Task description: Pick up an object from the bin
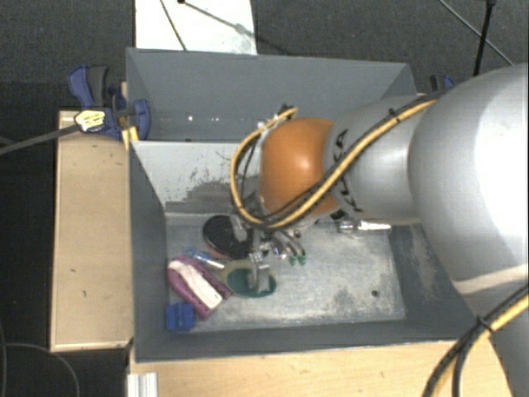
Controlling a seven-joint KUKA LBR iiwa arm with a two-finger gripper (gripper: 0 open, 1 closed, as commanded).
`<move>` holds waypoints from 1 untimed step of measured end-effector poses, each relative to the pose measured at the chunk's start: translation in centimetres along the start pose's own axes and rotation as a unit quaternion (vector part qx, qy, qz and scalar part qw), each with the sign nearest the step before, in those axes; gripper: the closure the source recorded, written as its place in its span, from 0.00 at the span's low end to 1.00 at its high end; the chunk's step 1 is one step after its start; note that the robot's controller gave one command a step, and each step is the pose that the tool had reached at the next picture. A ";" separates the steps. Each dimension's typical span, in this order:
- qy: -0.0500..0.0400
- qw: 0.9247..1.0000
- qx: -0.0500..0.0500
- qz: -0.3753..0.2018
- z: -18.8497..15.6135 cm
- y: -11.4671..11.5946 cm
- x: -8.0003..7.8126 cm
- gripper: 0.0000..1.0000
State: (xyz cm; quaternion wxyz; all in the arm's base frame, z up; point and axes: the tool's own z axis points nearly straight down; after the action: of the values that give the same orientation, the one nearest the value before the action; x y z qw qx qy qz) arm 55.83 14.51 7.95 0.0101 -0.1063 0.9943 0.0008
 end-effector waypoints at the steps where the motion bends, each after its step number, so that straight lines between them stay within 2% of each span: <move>1: 0.006 1.000 0.000 0.001 -0.1 0.0 0.2 1.00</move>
Offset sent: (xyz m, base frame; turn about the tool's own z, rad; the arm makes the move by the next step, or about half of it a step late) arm 0.0000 0.0000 0.0000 0.0000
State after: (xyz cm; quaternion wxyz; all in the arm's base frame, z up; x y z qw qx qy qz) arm 55.59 14.47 7.99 0.0045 -0.1049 0.9945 0.0003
